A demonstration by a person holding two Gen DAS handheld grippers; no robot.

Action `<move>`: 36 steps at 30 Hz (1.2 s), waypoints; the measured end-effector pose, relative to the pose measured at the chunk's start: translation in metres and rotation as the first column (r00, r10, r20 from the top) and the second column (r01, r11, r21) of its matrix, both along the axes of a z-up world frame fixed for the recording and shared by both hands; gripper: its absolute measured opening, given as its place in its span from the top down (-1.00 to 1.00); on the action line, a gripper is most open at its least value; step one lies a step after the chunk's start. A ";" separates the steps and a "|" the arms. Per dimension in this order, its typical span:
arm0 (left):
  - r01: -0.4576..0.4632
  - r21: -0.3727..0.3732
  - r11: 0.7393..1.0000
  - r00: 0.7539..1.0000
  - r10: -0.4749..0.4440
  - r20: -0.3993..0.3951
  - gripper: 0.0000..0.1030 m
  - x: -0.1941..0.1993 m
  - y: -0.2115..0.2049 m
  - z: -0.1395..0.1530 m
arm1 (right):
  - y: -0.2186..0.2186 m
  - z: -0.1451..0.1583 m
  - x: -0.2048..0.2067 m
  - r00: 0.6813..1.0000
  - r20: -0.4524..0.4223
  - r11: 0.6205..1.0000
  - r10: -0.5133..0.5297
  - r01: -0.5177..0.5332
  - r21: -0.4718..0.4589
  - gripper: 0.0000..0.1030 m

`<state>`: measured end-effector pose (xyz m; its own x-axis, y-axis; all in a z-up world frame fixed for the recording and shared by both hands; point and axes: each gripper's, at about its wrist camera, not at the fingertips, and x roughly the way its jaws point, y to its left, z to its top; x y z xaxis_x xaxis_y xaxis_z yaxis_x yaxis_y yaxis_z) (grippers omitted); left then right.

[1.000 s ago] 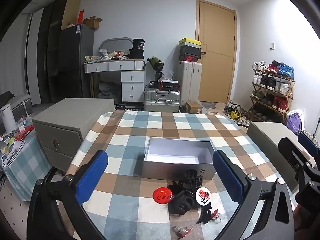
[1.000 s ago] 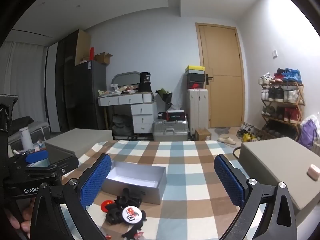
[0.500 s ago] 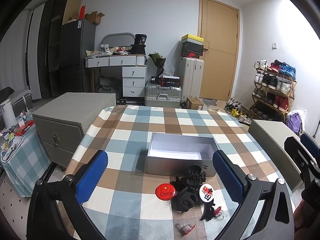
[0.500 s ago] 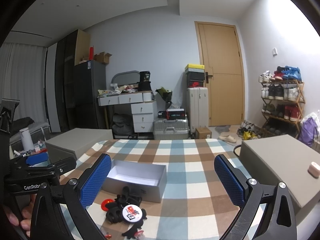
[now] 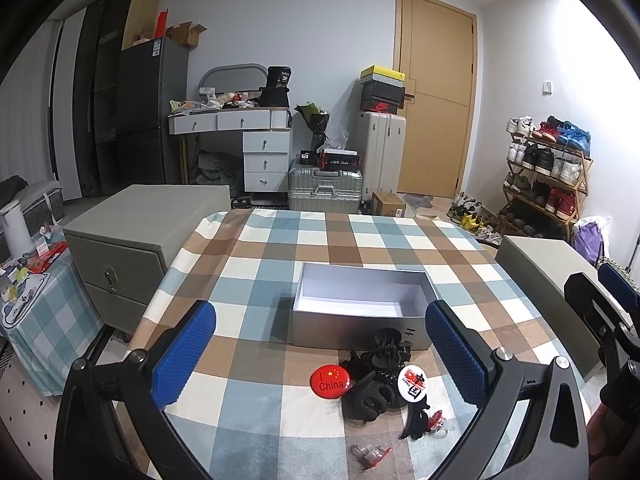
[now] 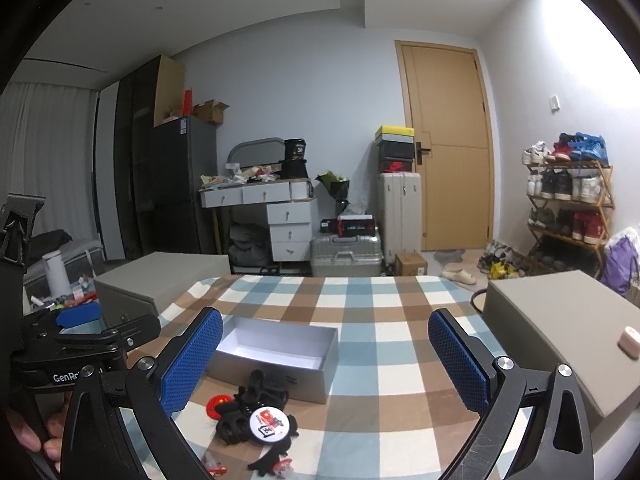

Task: Organize jewelry

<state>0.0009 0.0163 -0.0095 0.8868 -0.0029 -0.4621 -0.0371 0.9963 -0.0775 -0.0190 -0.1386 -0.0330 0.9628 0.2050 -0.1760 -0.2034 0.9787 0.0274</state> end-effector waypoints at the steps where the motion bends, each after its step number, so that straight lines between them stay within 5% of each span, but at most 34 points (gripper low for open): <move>1: -0.001 0.001 1.000 1.000 0.001 0.000 -0.98 0.000 0.000 0.000 | 0.000 0.000 0.000 1.000 0.001 1.000 0.001 -0.001 -0.002 -1.00; 36: 0.016 -0.008 1.000 0.999 -0.016 -0.036 -0.98 0.000 0.001 -0.002 | 0.005 -0.010 0.003 0.999 -0.032 1.000 0.015 -0.015 -0.004 -1.00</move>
<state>0.0013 0.0173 -0.0110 0.8692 -0.0207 -0.4940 -0.0241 0.9962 -0.0842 -0.0162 -0.1338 -0.0430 0.9535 0.2186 -0.2077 -0.2172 0.9757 0.0298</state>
